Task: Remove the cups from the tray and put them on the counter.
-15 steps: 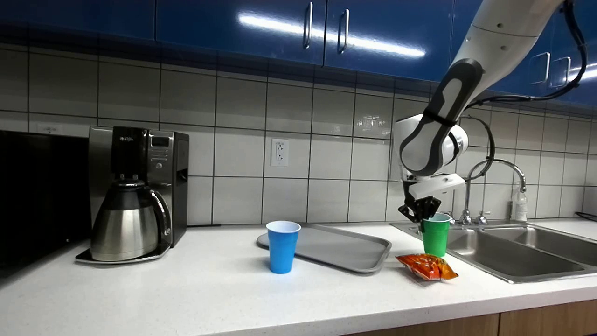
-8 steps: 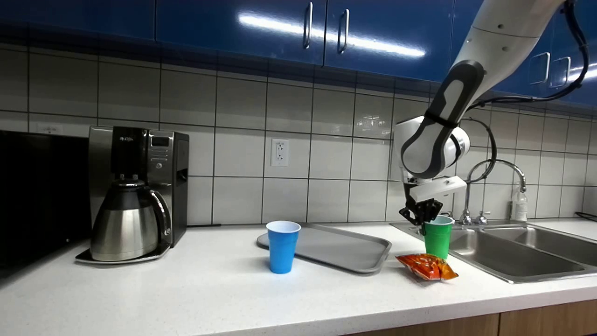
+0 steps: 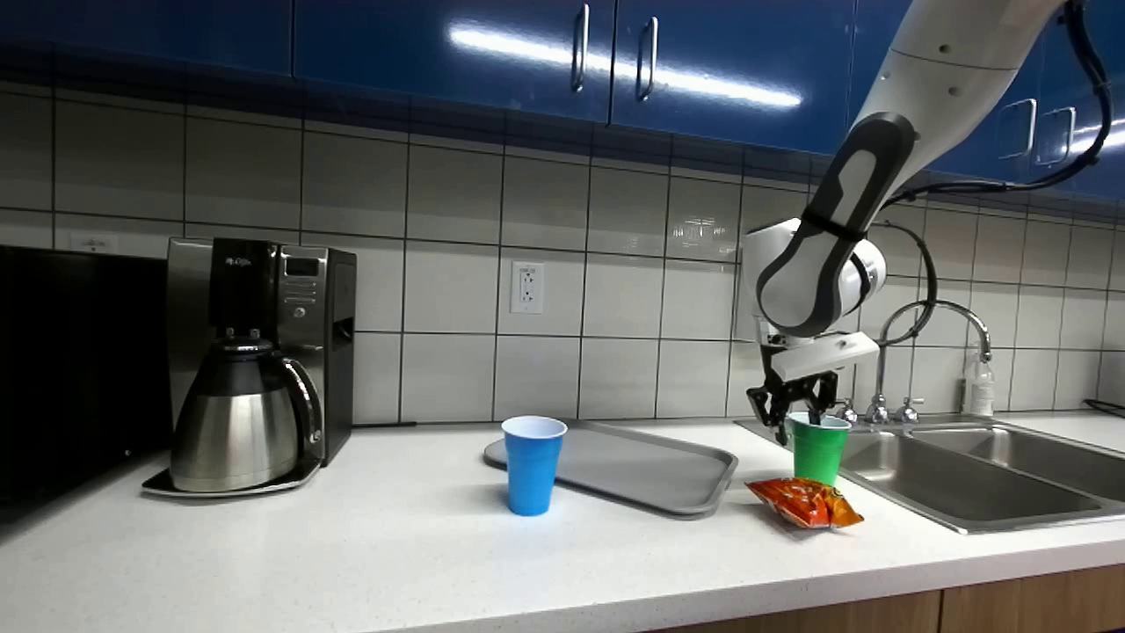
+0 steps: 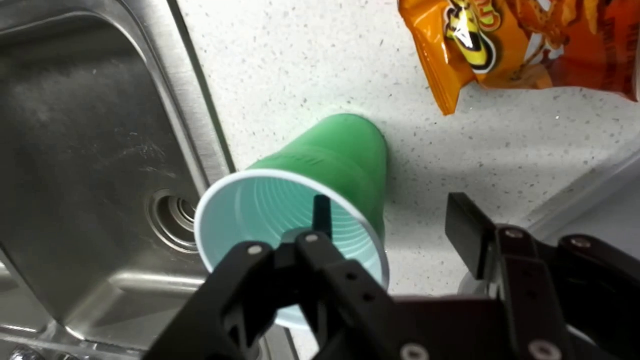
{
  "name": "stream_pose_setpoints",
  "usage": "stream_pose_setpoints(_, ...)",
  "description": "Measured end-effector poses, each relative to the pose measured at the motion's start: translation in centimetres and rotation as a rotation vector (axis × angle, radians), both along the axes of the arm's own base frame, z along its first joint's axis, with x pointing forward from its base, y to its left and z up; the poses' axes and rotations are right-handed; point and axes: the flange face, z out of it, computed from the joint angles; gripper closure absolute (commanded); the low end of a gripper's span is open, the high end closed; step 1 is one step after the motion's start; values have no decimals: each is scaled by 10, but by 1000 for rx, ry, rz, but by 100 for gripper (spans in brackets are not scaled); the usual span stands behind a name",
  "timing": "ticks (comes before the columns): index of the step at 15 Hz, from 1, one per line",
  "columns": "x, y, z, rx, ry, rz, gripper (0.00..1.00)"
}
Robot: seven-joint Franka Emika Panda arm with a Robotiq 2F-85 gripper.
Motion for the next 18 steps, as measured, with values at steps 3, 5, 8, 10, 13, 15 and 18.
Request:
stream_pose_setpoints(3,1,1,11,0,-21,0,0)
stream_pose_setpoints(5,2,2,23,3,-44,-1,0)
stream_pose_setpoints(8,-2,6,48,8,-83,1,0)
stream_pose_setpoints(10,-7,14,63,9,-99,14,0)
stream_pose_setpoints(13,-15,33,82,11,-113,43,0)
stream_pose_setpoints(15,-21,50,94,10,-120,72,0)
stream_pose_setpoints(18,-32,75,112,7,-138,116,0)
